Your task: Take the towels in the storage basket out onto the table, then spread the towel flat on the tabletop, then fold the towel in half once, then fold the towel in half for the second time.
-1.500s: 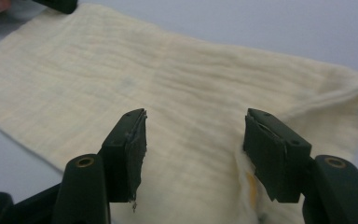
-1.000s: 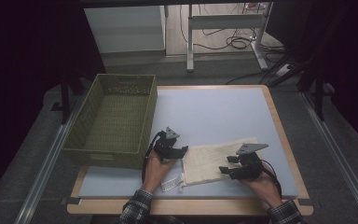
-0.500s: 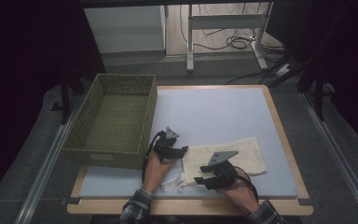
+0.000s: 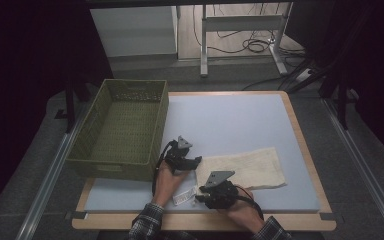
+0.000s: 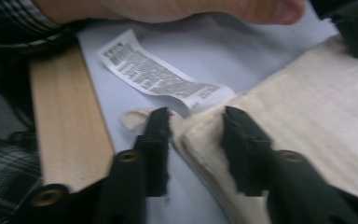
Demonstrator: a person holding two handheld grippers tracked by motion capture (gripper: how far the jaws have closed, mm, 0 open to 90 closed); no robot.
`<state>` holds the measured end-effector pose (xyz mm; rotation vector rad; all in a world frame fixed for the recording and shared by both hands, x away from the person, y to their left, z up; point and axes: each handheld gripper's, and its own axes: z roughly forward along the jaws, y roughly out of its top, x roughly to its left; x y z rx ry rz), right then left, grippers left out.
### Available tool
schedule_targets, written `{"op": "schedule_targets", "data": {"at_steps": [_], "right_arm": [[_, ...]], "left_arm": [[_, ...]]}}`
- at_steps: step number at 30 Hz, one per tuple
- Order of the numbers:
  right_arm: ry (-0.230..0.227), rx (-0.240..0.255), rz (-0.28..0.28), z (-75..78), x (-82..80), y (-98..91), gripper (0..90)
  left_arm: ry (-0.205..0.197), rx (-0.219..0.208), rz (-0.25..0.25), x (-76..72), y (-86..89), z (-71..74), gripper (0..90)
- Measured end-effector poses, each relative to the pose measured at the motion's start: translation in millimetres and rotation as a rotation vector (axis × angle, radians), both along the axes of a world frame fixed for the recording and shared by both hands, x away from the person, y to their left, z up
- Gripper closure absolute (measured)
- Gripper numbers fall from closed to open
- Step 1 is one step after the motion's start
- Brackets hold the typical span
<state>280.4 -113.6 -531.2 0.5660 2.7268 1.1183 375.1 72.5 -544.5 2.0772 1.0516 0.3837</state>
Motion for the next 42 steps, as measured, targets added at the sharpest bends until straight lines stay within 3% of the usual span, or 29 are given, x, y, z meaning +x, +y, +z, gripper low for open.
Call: {"op": "schedule_targets", "data": {"at_steps": [3,8,16,25,42], "right_arm": [[-0.017,-0.004,-0.008,-0.6,-0.7,-0.8,74.9],[0.03,0.015,-0.013,0.0,5.0,-4.4,84.9],[0.052,0.031,-0.009,-0.2,7.4,-6.2,85.3],[0.064,0.053,0.005,4.9,8.3,-9.7,85.3],[0.024,0.131,-0.033,39.8,9.0,-39.9,85.3]], "left_arm": [[0.0,0.002,0.002,-0.2,0.0,0.2,36.1],[-0.006,-0.001,-0.014,-1.1,0.3,0.6,43.5],[0.007,-0.033,-0.097,-6.4,-4.1,1.6,83.3],[0.011,-0.053,-0.098,-6.9,-5.7,5.1,86.9],[-0.046,-0.085,-0.153,3.9,-26.1,41.6,87.0]]}}
